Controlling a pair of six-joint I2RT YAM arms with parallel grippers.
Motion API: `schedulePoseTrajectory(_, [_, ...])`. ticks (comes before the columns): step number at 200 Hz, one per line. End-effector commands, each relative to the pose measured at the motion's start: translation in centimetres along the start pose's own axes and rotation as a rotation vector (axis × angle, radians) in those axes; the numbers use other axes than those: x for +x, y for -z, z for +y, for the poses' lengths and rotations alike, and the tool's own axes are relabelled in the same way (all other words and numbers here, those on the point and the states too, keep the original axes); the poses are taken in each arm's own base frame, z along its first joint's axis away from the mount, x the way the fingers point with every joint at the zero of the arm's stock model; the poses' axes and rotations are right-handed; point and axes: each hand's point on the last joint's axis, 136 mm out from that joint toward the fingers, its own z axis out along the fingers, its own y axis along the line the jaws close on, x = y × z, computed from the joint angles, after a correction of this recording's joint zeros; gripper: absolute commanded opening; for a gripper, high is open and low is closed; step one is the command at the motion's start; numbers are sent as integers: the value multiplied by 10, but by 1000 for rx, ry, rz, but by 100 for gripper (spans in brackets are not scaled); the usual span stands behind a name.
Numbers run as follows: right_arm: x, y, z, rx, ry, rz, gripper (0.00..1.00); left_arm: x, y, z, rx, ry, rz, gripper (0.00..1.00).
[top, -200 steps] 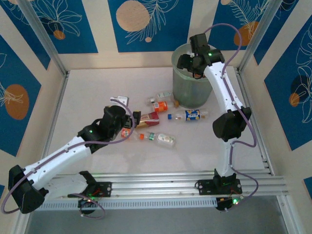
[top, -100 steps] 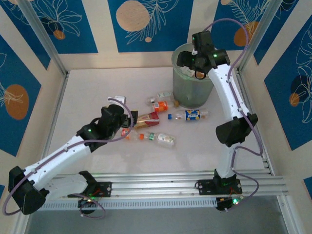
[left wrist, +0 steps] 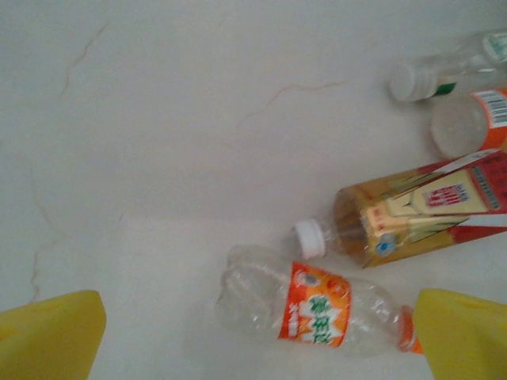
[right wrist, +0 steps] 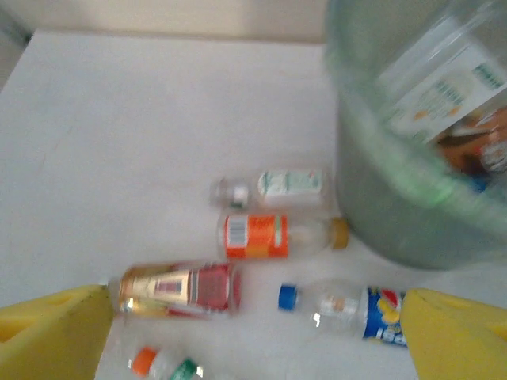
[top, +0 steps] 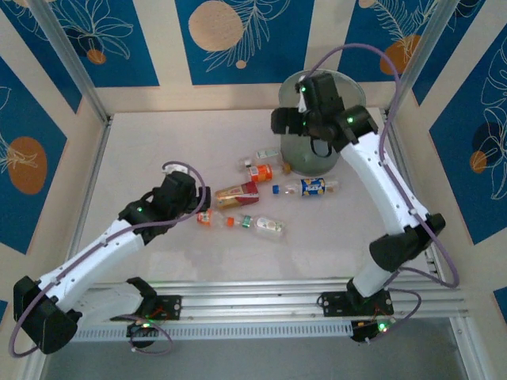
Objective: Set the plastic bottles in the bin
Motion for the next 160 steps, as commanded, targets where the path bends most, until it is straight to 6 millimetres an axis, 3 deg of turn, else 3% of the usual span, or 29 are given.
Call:
schedulePoseTrajectory(1, [40, -1, 8, -17, 60, 60, 99, 18, -2, 13, -10, 94, 53, 99])
schedulePoseTrajectory(38, [142, -19, 26, -109, 176, 326, 99, 16, -5, 22, -27, 142, 49, 100])
schedulePoseTrajectory(59, [187, -30, 33, -129, 265, 425, 99, 11, -7, 23, -27, 155, 36, 100])
schedulePoseTrajectory(119, [248, -70, 44, -107, 542, 567, 99, 4, -8, 25, -25, 181, 20, 99])
schedulePoseTrajectory(160, [273, -101, 45, -58, 698, 659, 99, 4, -5, 31, -39, 190, 16, 100])
